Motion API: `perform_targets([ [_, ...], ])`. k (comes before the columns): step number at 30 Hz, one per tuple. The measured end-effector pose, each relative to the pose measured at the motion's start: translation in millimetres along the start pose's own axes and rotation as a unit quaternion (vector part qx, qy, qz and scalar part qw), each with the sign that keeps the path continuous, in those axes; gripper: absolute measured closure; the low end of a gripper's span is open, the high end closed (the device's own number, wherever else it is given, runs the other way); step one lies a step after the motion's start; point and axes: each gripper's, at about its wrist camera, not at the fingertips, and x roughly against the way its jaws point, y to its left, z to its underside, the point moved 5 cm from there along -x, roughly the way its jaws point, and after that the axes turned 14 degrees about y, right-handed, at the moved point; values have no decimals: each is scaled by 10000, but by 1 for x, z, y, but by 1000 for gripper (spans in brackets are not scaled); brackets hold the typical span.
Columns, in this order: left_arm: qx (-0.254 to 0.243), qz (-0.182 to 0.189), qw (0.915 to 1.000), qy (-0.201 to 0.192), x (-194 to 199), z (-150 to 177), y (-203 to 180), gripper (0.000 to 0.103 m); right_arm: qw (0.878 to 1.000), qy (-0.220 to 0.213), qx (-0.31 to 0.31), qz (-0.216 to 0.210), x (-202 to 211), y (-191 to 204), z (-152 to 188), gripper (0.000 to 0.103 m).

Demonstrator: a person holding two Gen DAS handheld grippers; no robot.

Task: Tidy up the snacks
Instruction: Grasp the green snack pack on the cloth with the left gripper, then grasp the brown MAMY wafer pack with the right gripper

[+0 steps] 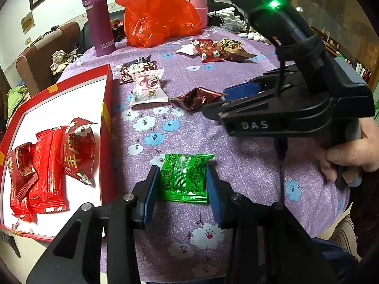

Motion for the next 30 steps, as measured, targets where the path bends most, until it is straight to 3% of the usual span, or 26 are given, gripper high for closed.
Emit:
perform_targets([
  [16,-48,-132,9999,22,-6,-6,1,66,9987,-135,-483,-84,2,-30,4,66],
  [30,-18,-128,9999,24,-9,-14,4,66,9951,-345,-762,-520,5,-47,10,66],
])
